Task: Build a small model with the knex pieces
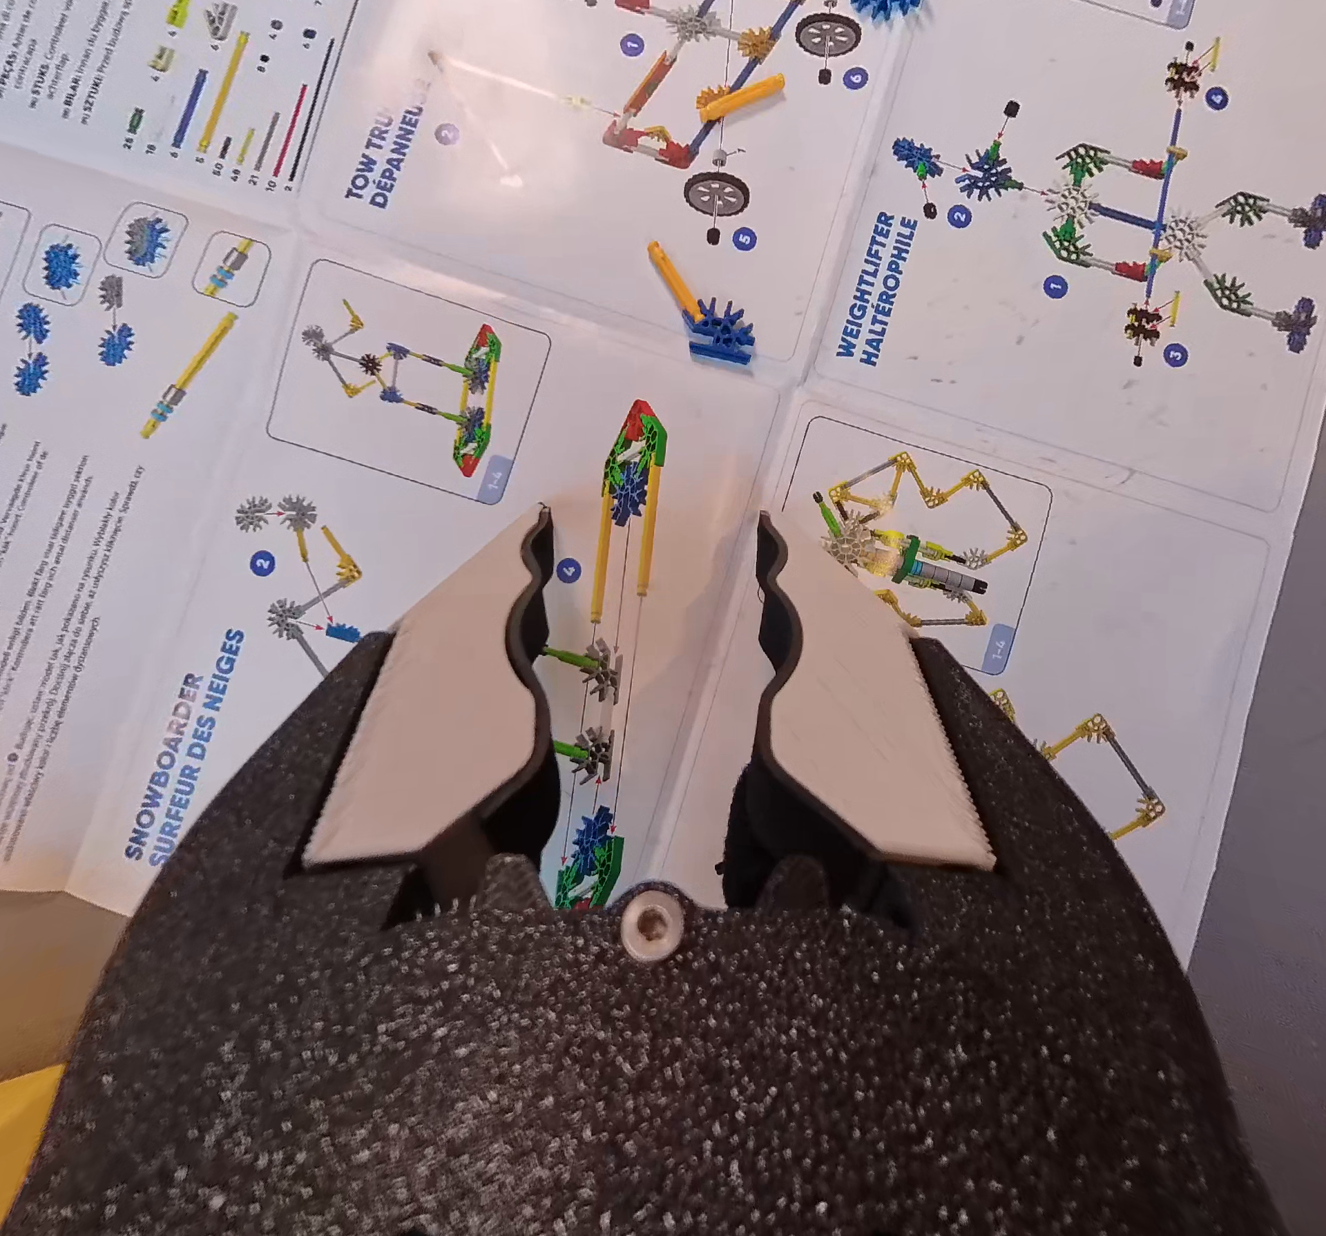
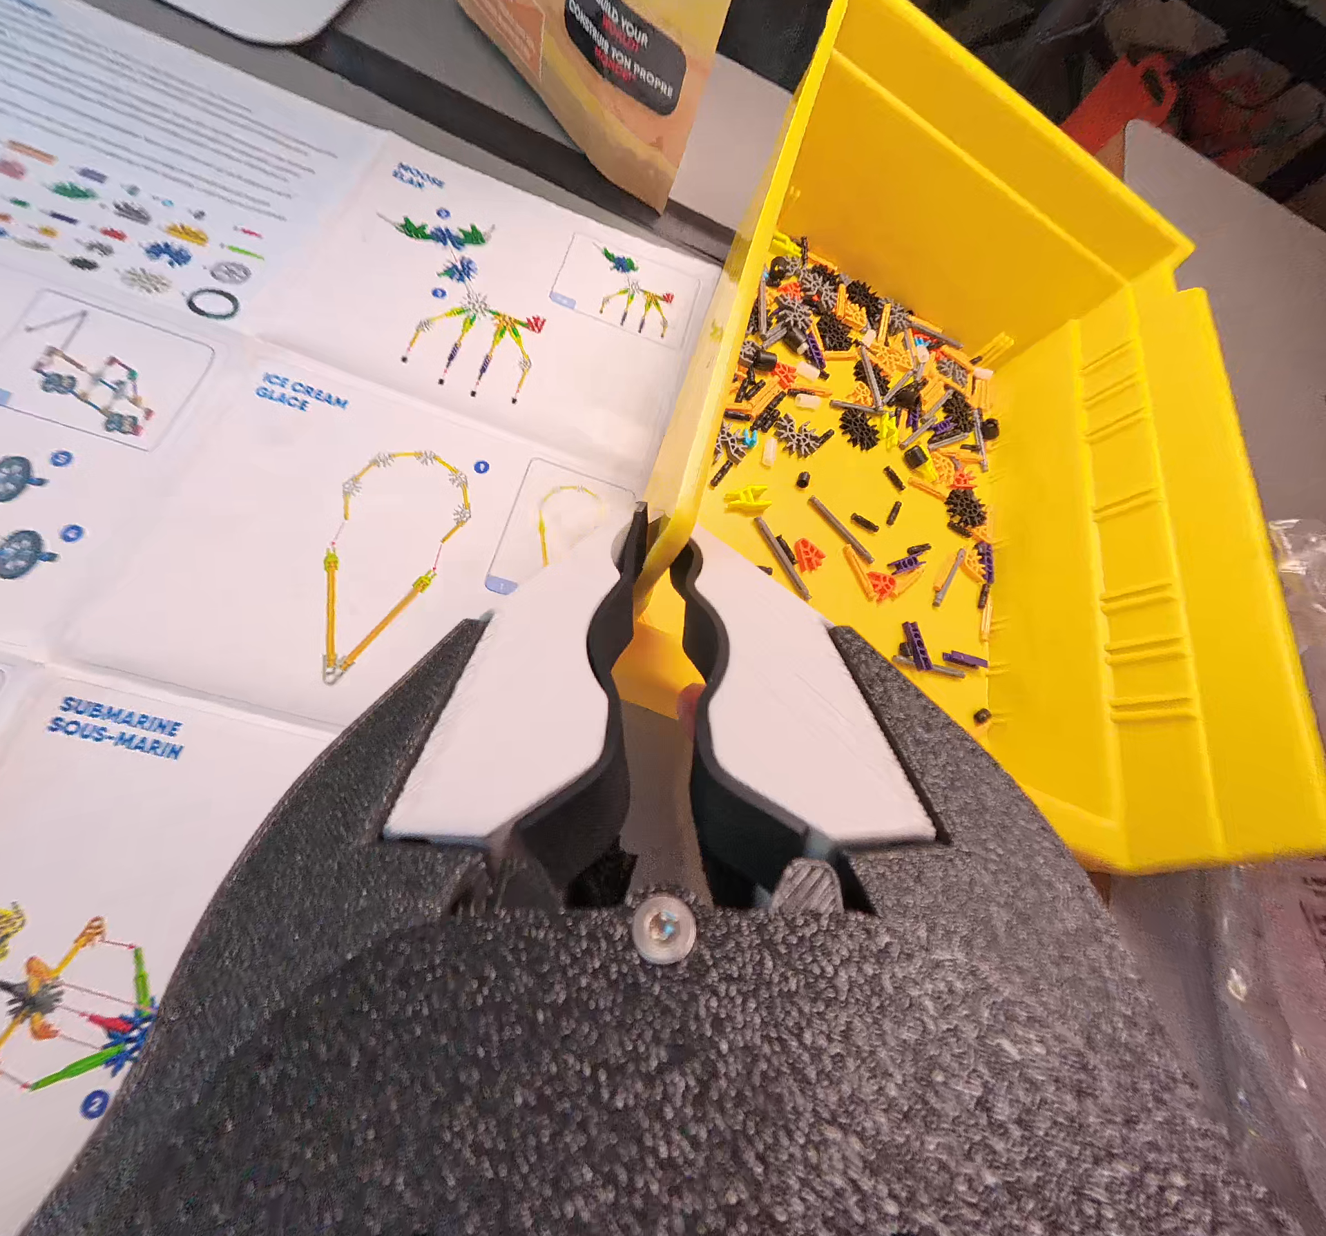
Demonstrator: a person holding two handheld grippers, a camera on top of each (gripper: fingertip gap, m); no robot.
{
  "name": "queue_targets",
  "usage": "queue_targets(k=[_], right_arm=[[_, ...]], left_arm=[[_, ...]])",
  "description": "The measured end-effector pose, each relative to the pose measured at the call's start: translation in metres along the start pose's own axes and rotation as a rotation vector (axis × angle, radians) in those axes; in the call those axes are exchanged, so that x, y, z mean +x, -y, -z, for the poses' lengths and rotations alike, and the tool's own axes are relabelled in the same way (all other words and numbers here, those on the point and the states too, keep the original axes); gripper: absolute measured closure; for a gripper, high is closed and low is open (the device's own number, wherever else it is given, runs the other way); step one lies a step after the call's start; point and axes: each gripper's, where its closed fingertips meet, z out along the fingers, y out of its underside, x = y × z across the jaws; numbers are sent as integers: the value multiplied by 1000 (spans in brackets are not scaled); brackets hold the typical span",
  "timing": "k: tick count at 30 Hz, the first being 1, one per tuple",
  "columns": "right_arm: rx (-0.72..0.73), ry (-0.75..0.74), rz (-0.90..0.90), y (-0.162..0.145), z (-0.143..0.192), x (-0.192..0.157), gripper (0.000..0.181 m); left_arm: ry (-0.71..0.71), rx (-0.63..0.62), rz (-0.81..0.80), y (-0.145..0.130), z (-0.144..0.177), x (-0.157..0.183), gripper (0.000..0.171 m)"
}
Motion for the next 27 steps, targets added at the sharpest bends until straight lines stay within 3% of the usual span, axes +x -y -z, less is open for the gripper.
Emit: queue_targets(k=[8,15,20,27], right_arm=[[59,16,-1,12,34,-36,177],[78,27,67,15,44,-74,176],[81,12,106,7,47,-93,176],[121,-43,74,2,45,-81,176]], left_arm=[[-23,43,-27,15,-17,4,114],[-19,73,-21,55,-37,13,115],[-13,75,-20,65,-46,16,115],[-9,75,-11,65,-43,18,116]])
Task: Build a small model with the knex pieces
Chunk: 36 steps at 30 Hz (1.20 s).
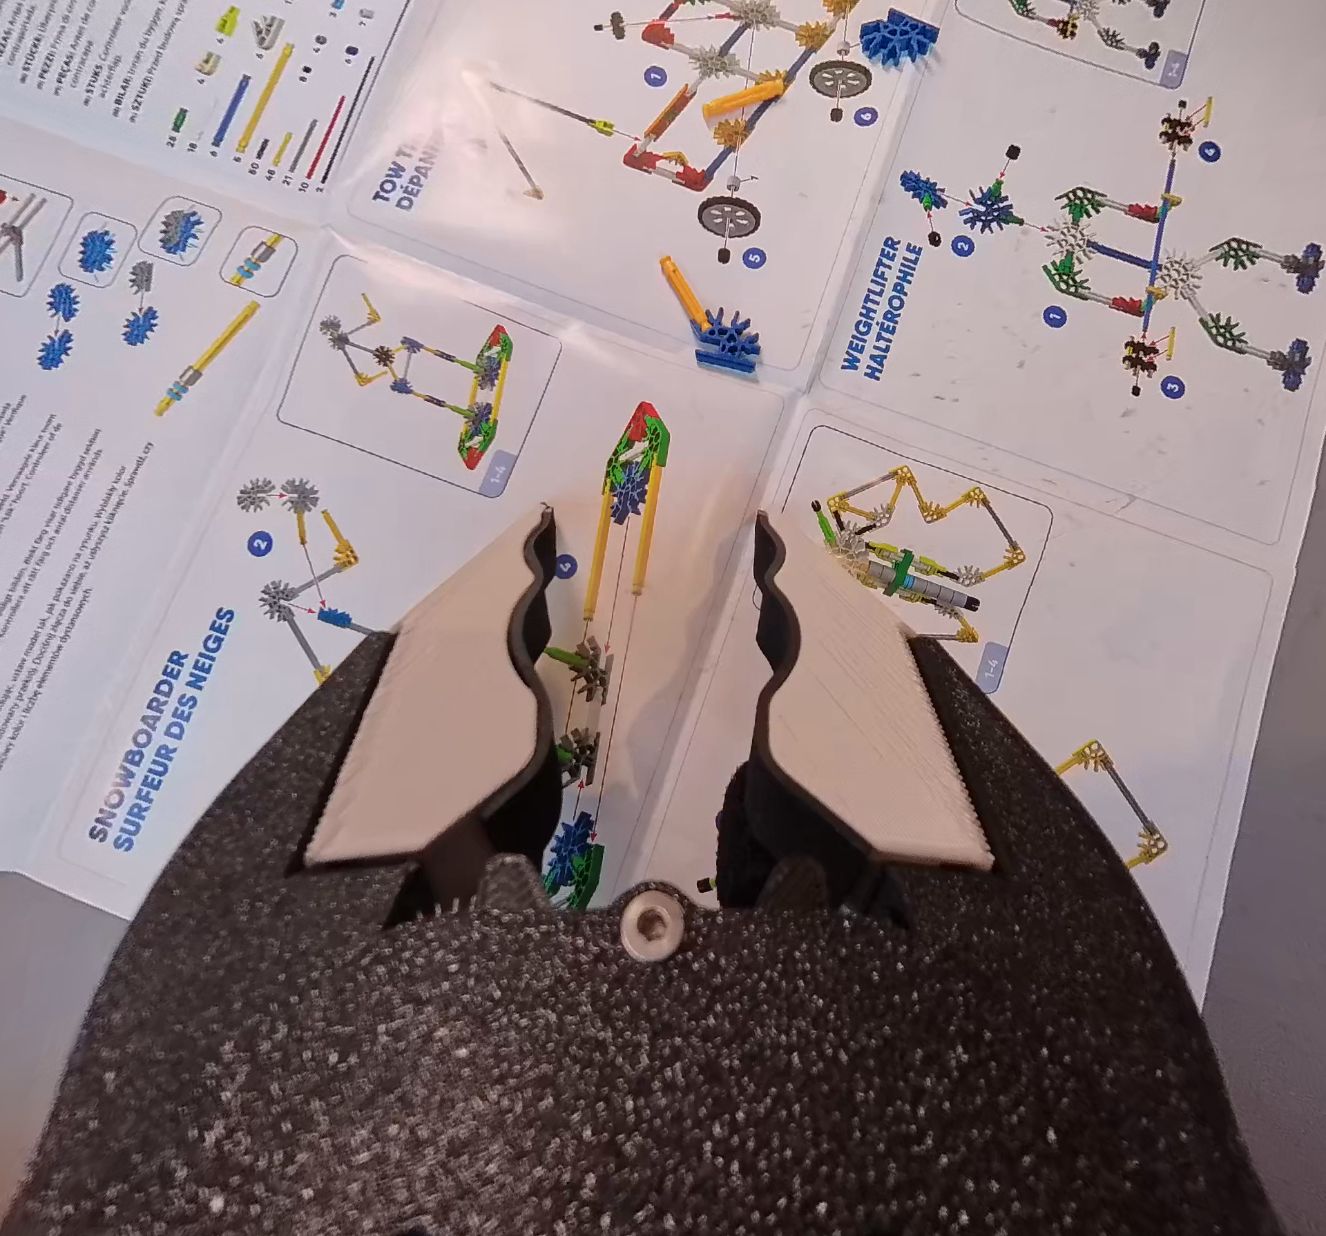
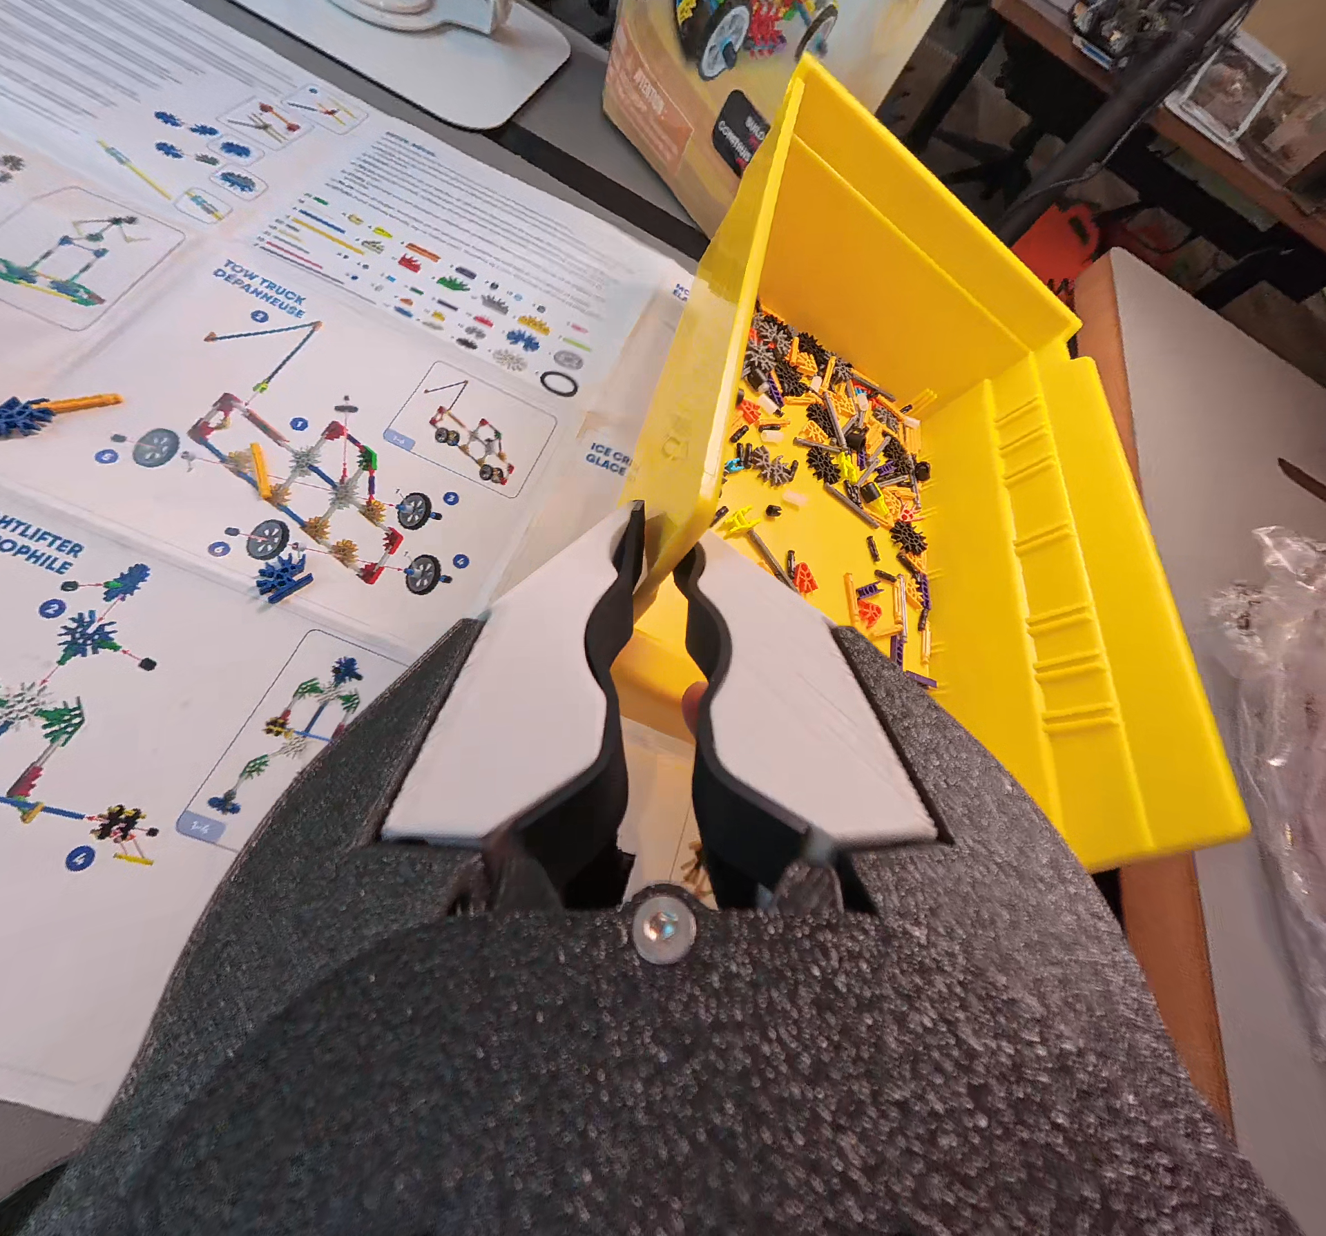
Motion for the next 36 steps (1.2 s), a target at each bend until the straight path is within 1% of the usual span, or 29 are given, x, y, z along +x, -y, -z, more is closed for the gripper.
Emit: queue_targets(k=[5,8,13,19,21,24,29,33,36], right_arm=[[86,-18,-51,29,11,46,174],[95,-19,-10,44,10,67,176],[52,-23,94,51,-1,81,178],[63,-34,74,68,6,95,177],[55,-37,90,64,9,89,177],[44,-67,139,53,21,72,178],[62,-147,181,34,54,36,177],[78,-190,212,21,79,-4,178],[103,-209,261,16,94,-41,178]], left_arm=[[0,8,1,0,0,0,116],[1,9,2,-1,1,0,116],[3,19,6,2,-1,1,116],[2,28,4,2,-1,2,116],[3,33,6,2,-2,1,116],[5,40,9,2,-2,1,116],[3,42,10,2,-2,2,116],[6,42,14,1,-2,3,116],[9,42,16,1,-2,4,116]])
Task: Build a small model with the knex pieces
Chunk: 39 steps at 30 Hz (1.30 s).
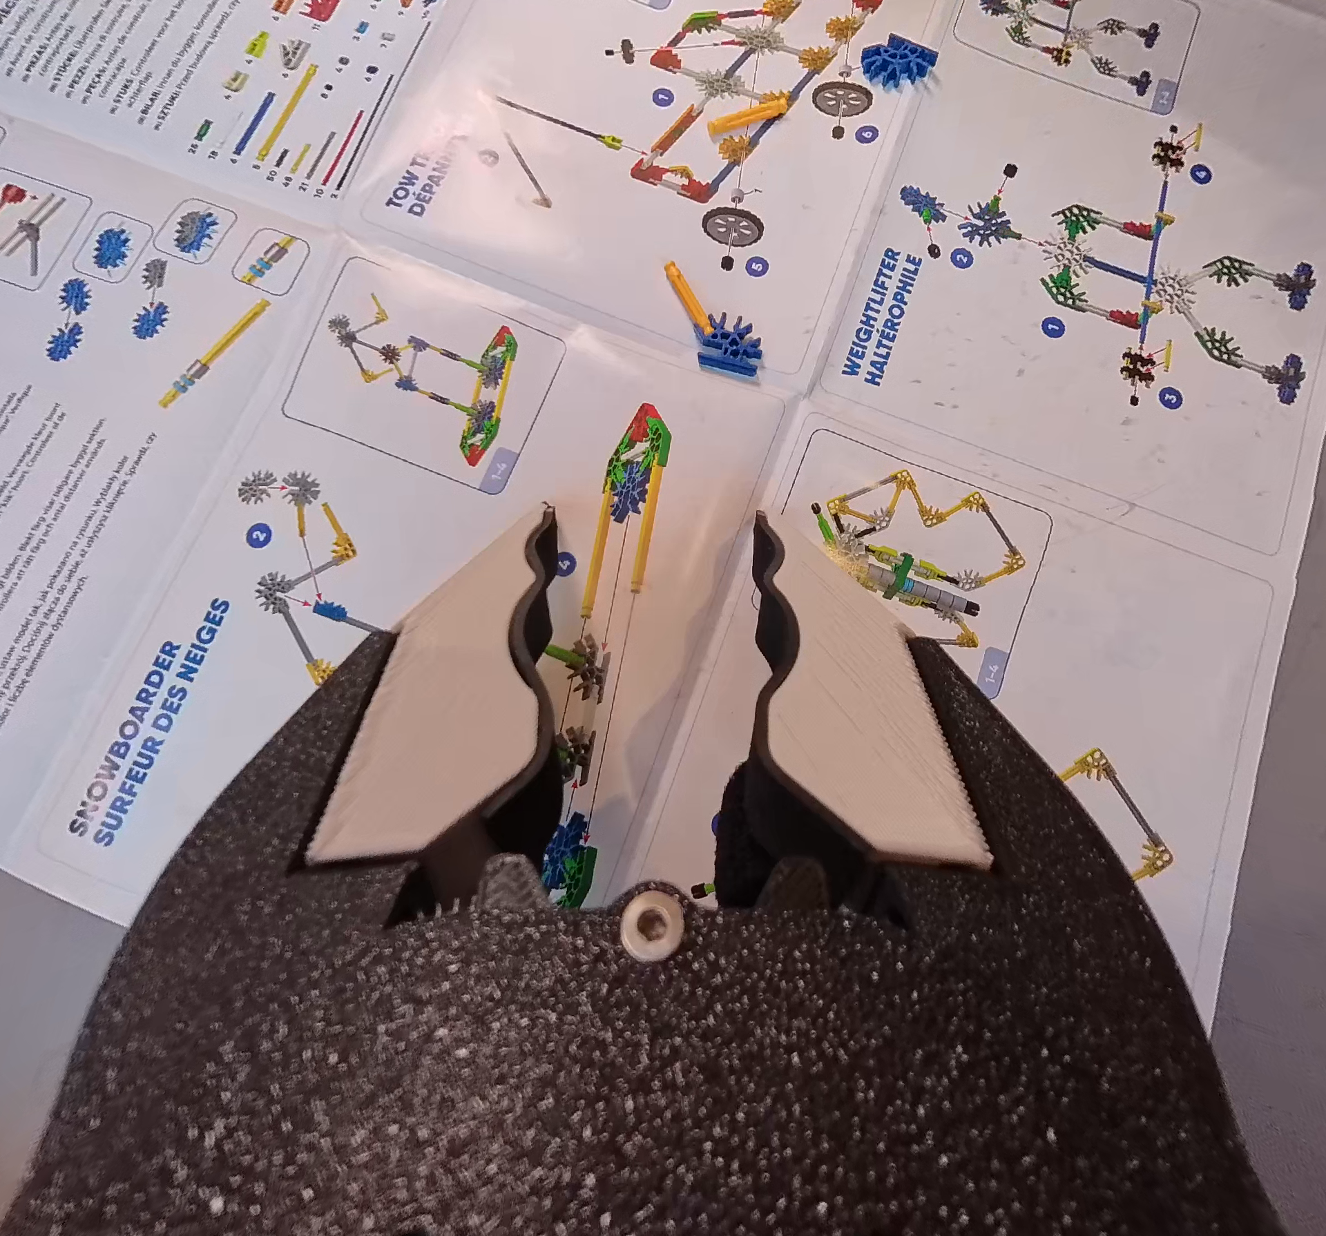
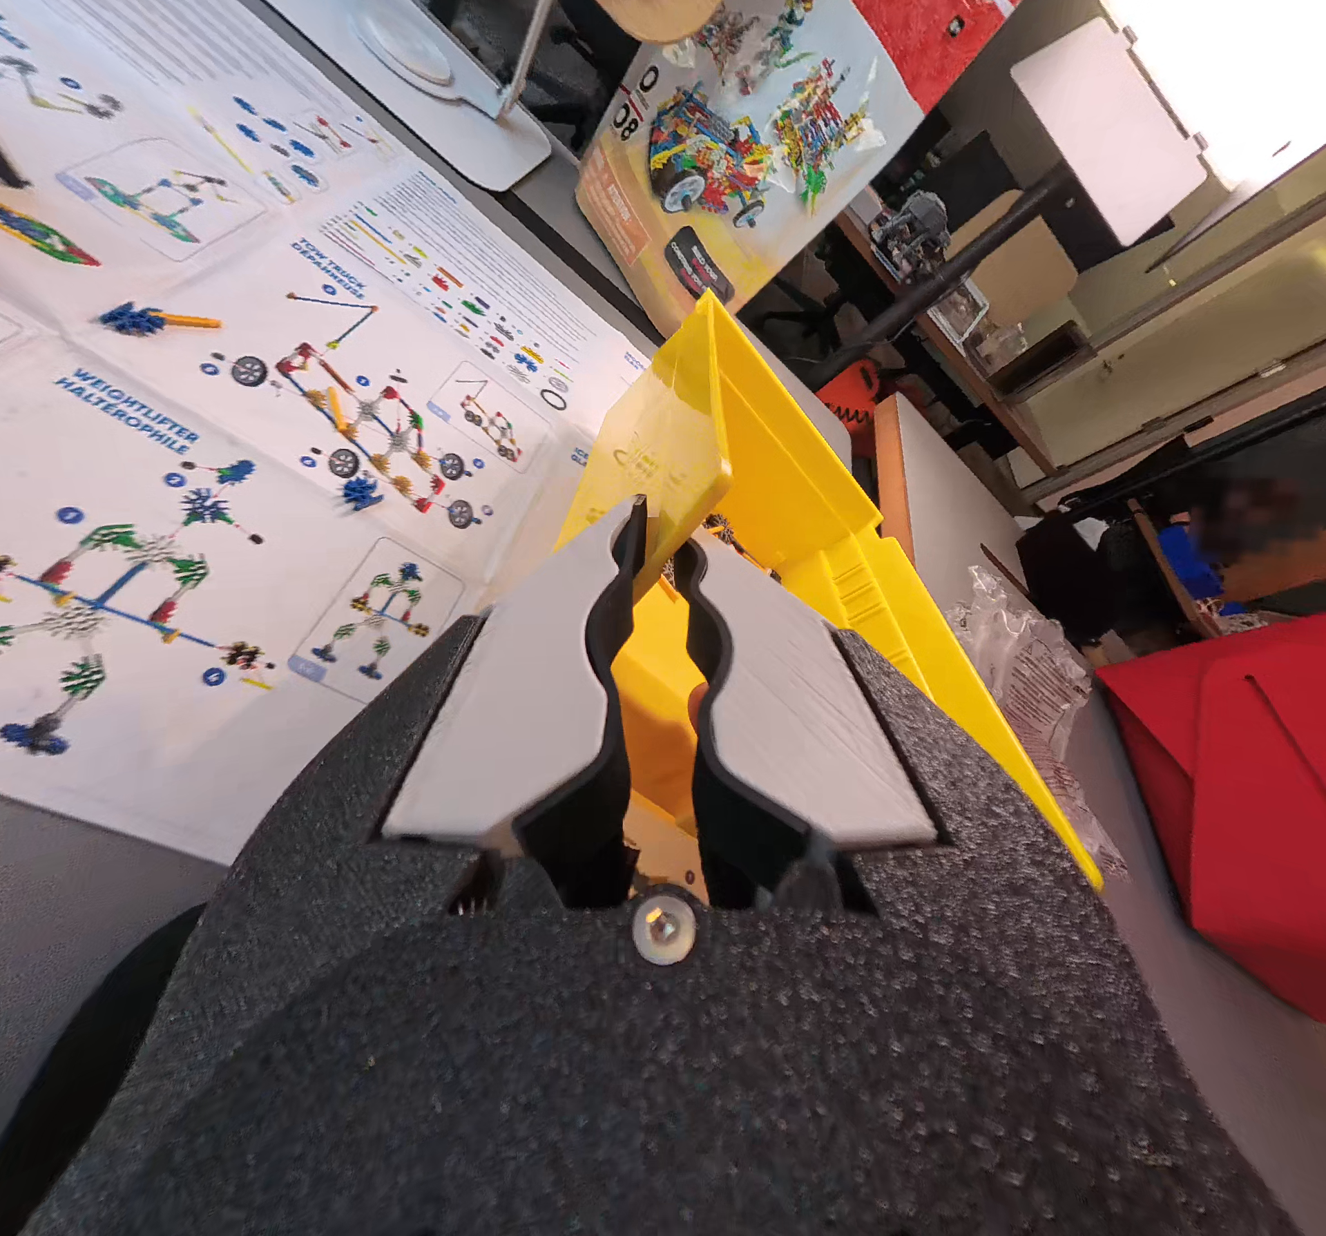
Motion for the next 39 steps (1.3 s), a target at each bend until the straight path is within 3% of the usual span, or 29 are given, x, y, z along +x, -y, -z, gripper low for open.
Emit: queue_targets(k=[6,16,20,24,29,35,39], right_arm=[[52,12,65,3,10,-54,178],[90,3,73,-2,-29,-59,175],[146,63,67,-15,-43,-59,175],[75,109,105,-43,-61,-62,172],[26,186,19,-48,-67,-64,172],[50,349,55,-34,-52,-50,130],[-61,574,205,-63,-58,-65,106]], left_arm=[[0,-1,-1,2,-2,-1,116],[-17,27,-31,-1,-3,-10,121],[-48,20,-67,0,-3,-11,122],[-65,26,-76,-1,-2,-11,123],[-53,44,-66,-1,0,-12,122],[19,-54,-75,-15,22,-20,108],[-18,-125,-28,-33,28,-21,88]])
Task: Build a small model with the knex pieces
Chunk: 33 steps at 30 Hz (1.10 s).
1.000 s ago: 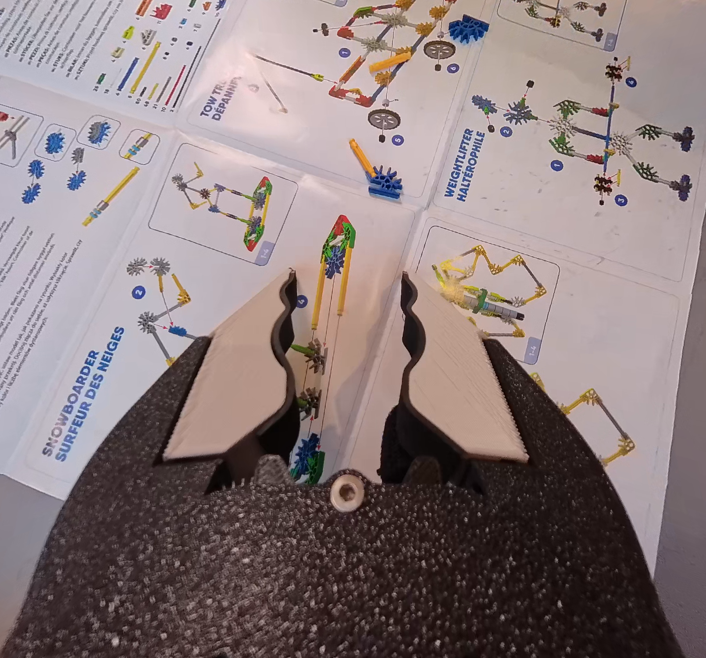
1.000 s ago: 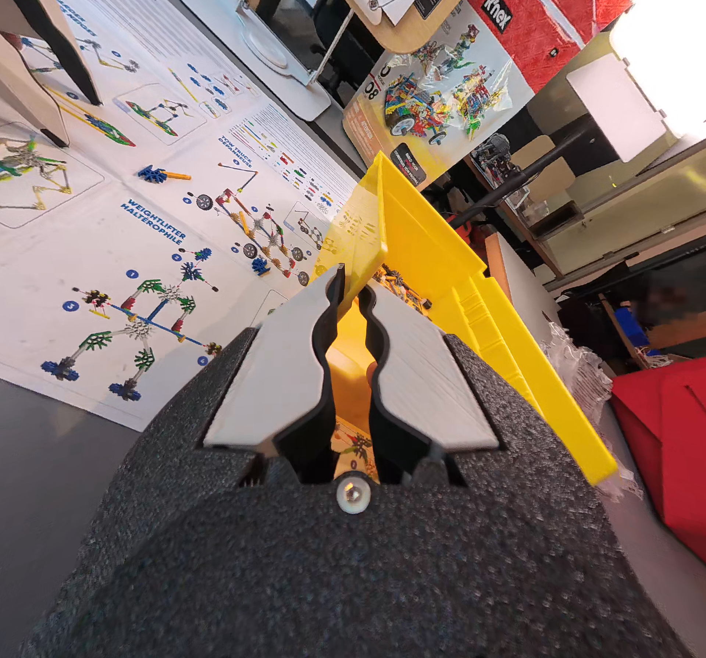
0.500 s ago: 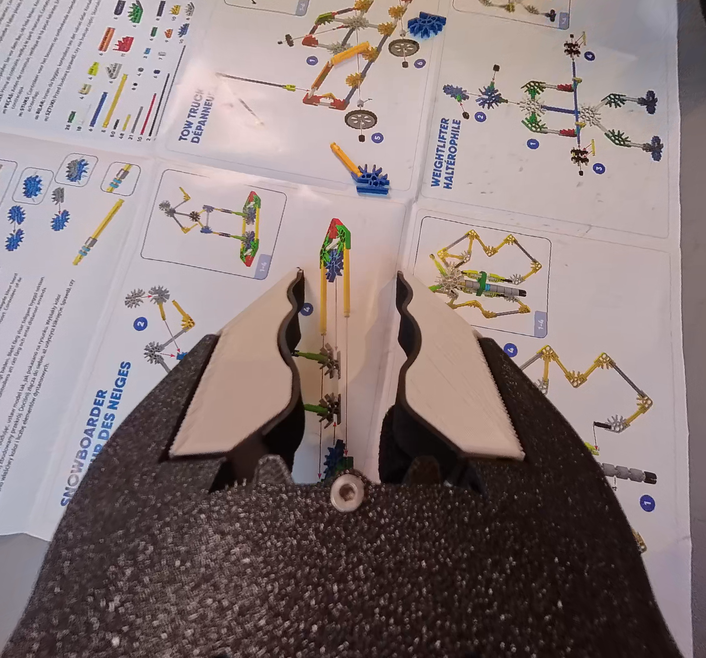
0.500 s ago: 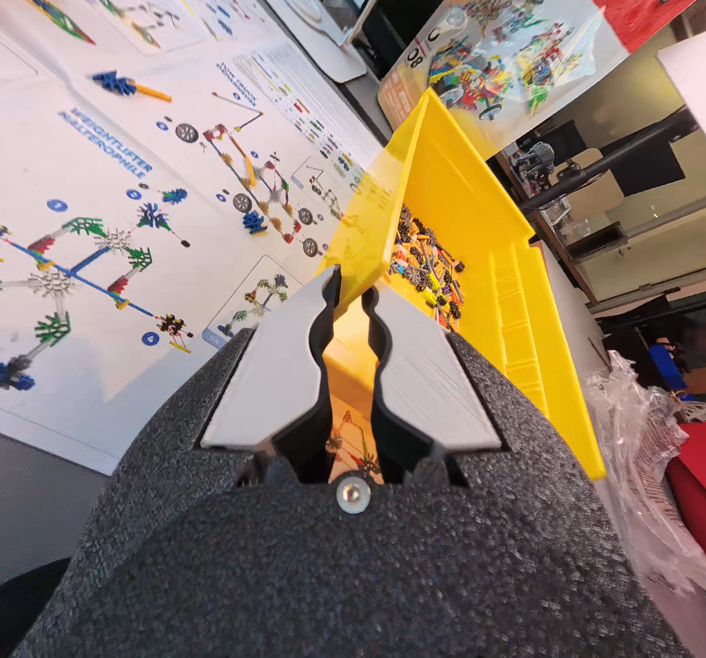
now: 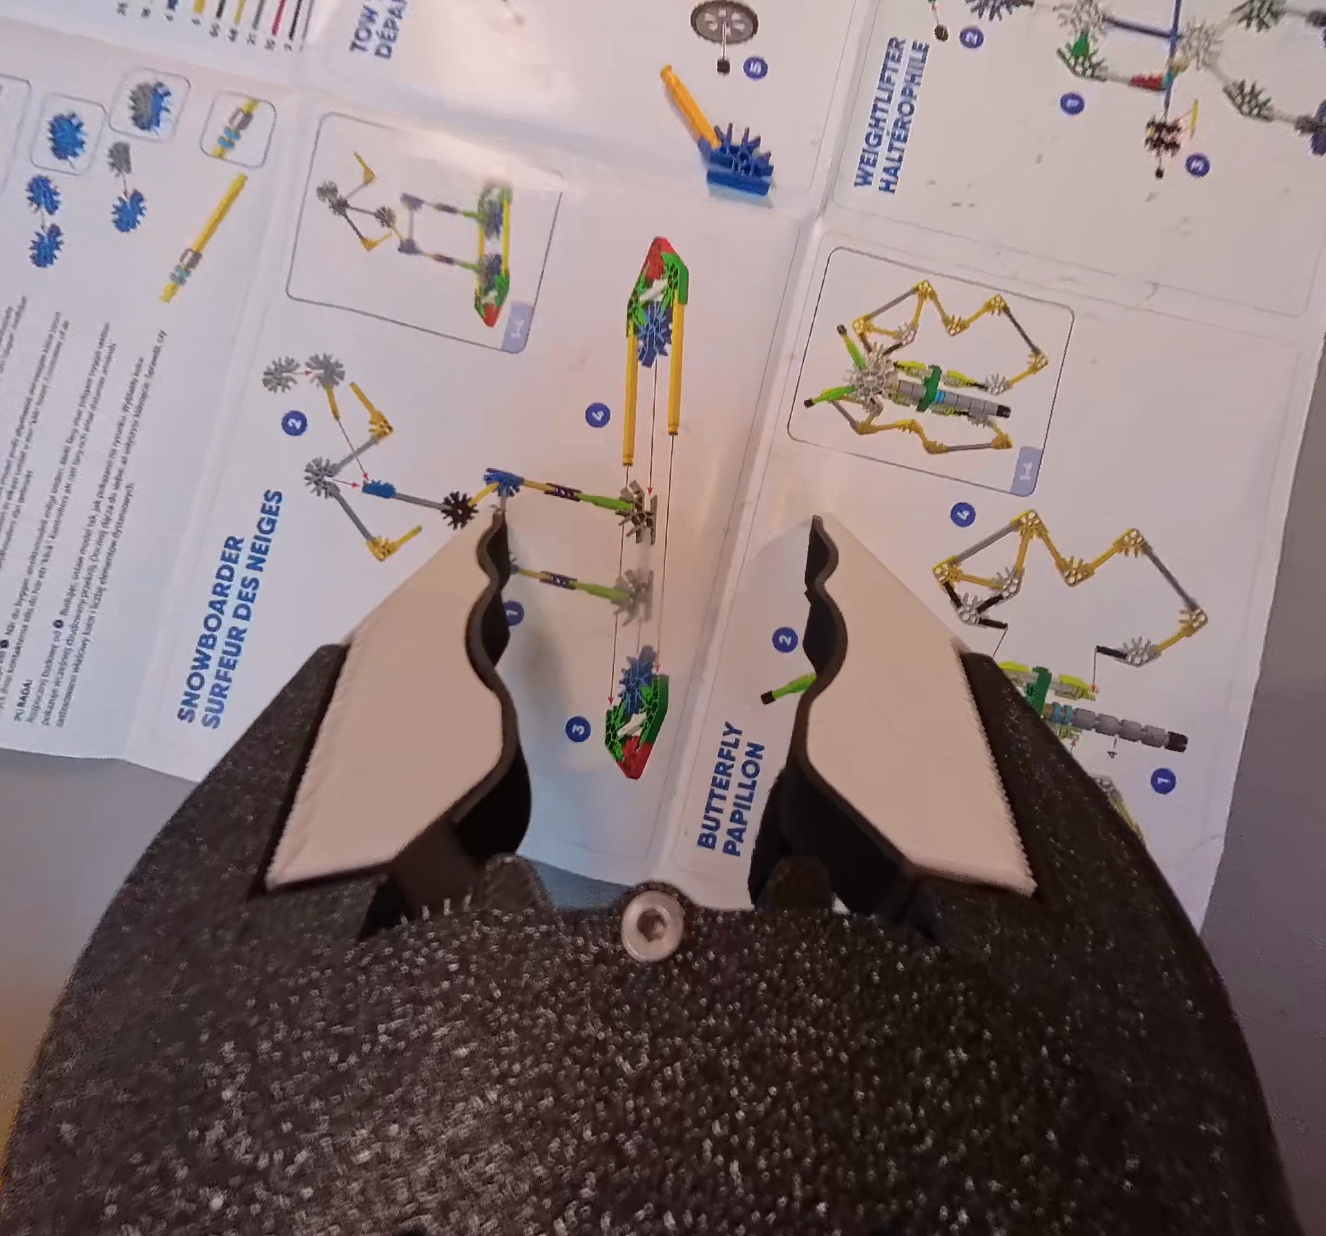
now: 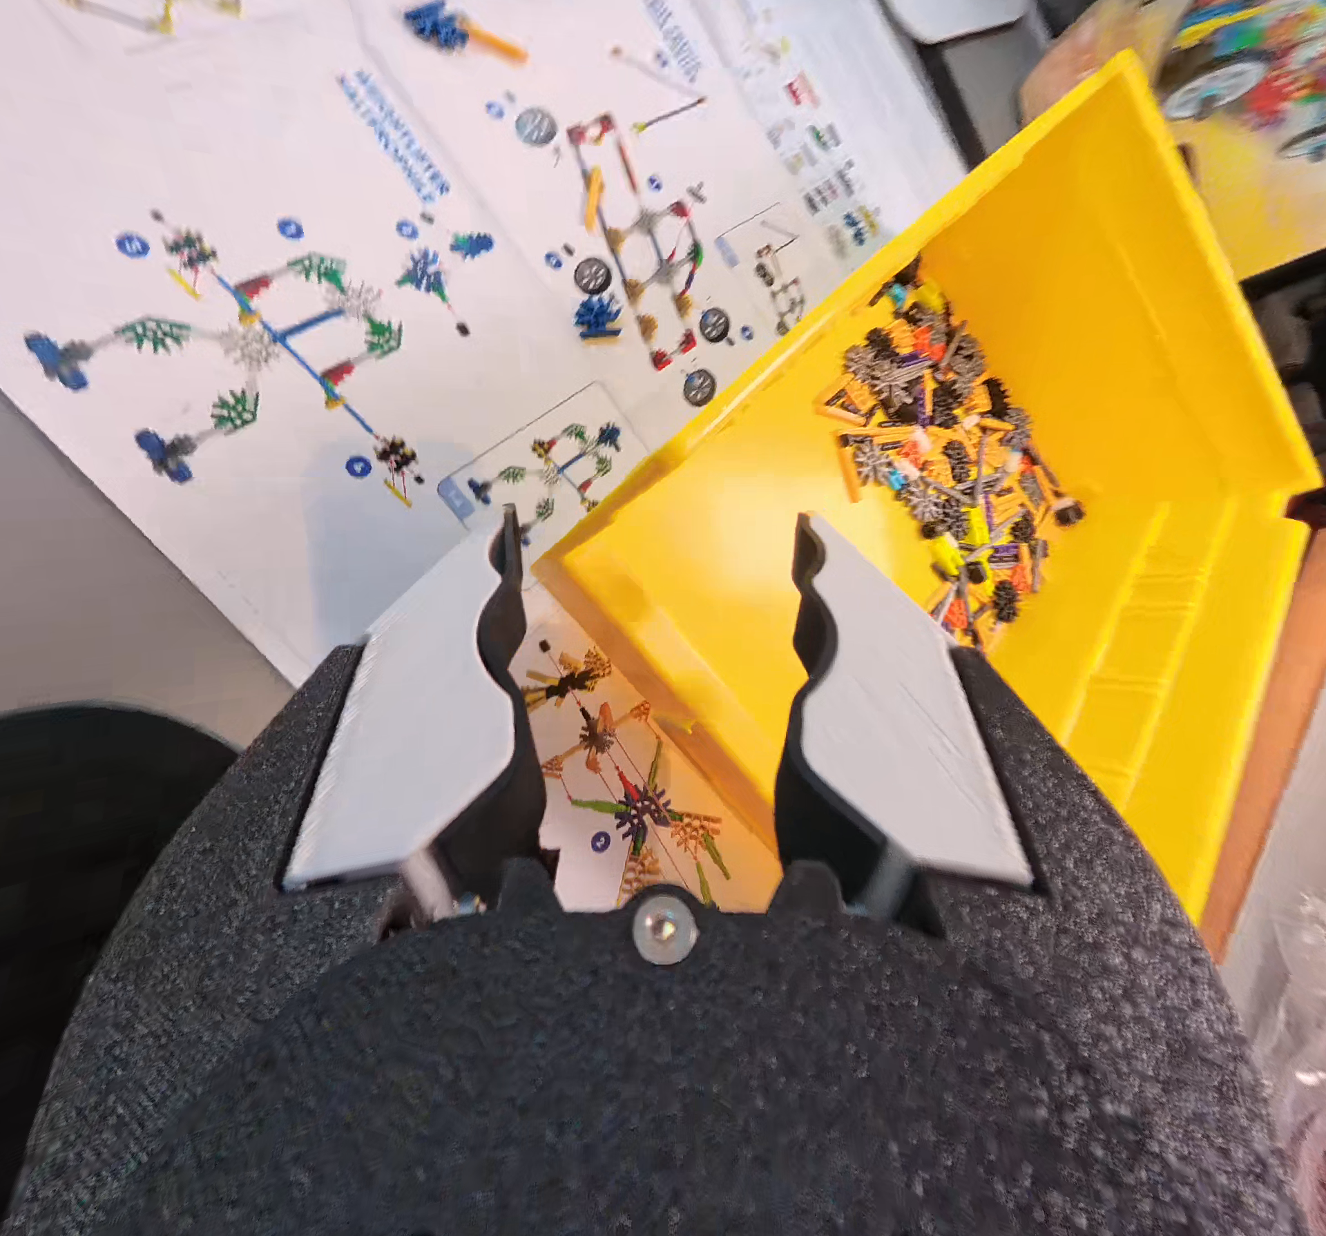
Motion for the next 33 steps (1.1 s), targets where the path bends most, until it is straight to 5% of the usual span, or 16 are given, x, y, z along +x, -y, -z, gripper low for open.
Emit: queue_targets(k=[2,6,19,26,33], right_arm=[[-56,37,74,-11,-13,-4,112],[-82,131,31,-17,-15,-18,152],[-82,-20,-140,-21,-7,-15,157],[53,-45,-223,33,42,-13,134],[-8,-132,-342,31,25,0,142]], left_arm=[[-14,3,-8,-2,0,-1,88],[-29,9,-40,-2,0,-1,88],[-114,31,-156,6,-5,-16,87],[36,41,-31,-14,25,-10,91],[54,67,82,-39,28,-7,91]])
